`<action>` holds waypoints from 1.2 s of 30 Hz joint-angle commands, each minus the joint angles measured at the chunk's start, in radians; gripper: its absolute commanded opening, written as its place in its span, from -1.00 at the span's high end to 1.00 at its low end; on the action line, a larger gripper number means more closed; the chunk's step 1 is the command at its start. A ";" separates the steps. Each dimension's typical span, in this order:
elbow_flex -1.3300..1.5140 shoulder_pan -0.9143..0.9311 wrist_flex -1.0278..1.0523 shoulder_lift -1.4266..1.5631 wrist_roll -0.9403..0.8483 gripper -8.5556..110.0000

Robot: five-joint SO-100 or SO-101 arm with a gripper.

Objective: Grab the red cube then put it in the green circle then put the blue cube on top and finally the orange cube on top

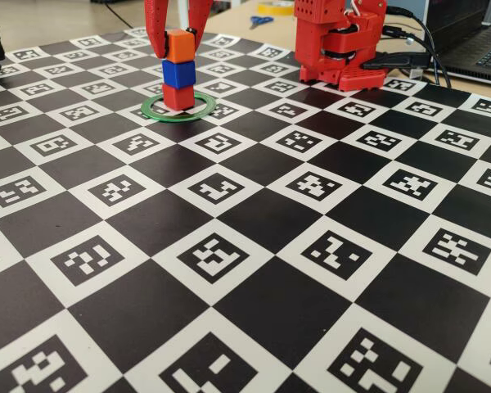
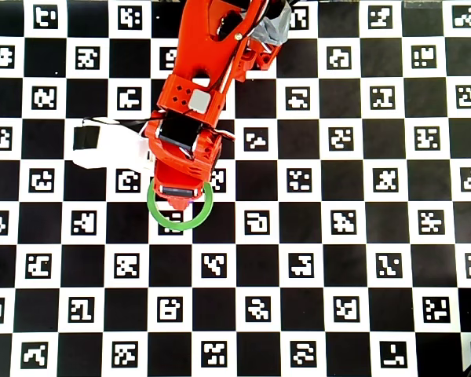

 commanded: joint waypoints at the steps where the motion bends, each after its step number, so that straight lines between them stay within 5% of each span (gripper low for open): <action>1: -0.009 0.009 0.000 0.078 0.002 0.44; 18: -0.124 -0.011 0.143 0.133 0.038 0.12; 29: -0.239 -0.087 0.279 0.291 0.008 0.14; 36: -0.120 -0.262 0.261 0.480 -0.126 0.42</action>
